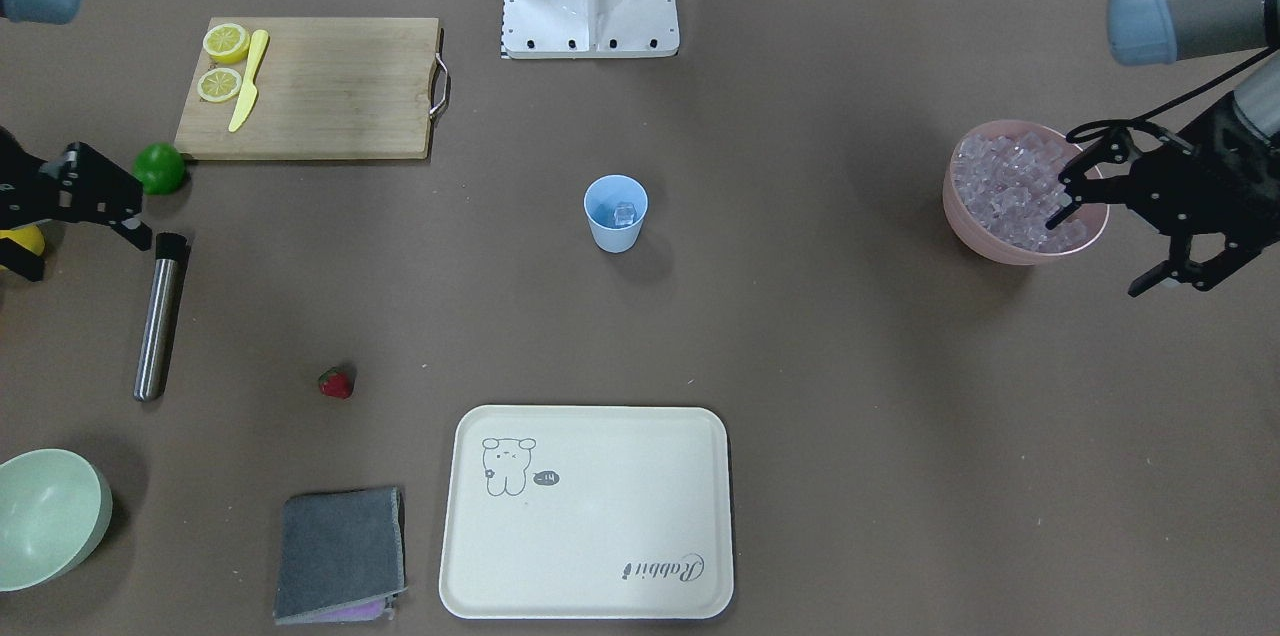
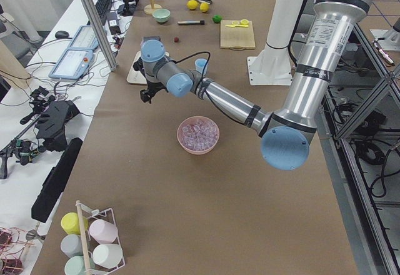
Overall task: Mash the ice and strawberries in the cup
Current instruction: 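Move the right gripper over the red strawberry beside the grey cloth, then lower the right gripper and close it on the strawberry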
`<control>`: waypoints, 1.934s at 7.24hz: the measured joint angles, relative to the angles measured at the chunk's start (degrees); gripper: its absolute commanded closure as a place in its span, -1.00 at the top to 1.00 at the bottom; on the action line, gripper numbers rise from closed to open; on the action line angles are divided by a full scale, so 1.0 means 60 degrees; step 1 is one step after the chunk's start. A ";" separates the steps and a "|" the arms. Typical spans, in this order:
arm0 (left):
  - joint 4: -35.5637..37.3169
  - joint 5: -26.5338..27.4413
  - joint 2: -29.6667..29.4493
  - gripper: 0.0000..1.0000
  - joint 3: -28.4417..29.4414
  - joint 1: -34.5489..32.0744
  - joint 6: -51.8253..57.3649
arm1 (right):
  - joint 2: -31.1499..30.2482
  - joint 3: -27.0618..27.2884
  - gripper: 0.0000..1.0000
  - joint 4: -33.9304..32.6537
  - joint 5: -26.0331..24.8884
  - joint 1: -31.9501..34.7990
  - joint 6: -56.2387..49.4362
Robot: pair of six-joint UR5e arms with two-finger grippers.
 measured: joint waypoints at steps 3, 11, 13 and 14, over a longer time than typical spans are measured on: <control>0.1149 -0.0059 0.0110 0.94 0.0141 -0.0973 0.1934 | 0.0518 -0.0510 1.00 0.0280 -0.0759 -0.1105 0.0215; 0.1944 -0.0088 0.1113 0.94 0.0189 -0.2529 0.4395 | 0.1944 -0.4481 0.99 0.3644 -0.2479 -0.2764 0.0171; 0.1935 -0.0089 0.1232 0.94 0.0130 -0.2547 0.4396 | 0.1987 -0.4798 0.95 0.3744 -0.2861 -0.3004 0.0146; 0.1933 -0.0086 0.1239 0.94 0.0131 -0.2553 0.4396 | 0.1982 -0.4896 0.86 0.3748 -0.2912 -0.3041 0.0108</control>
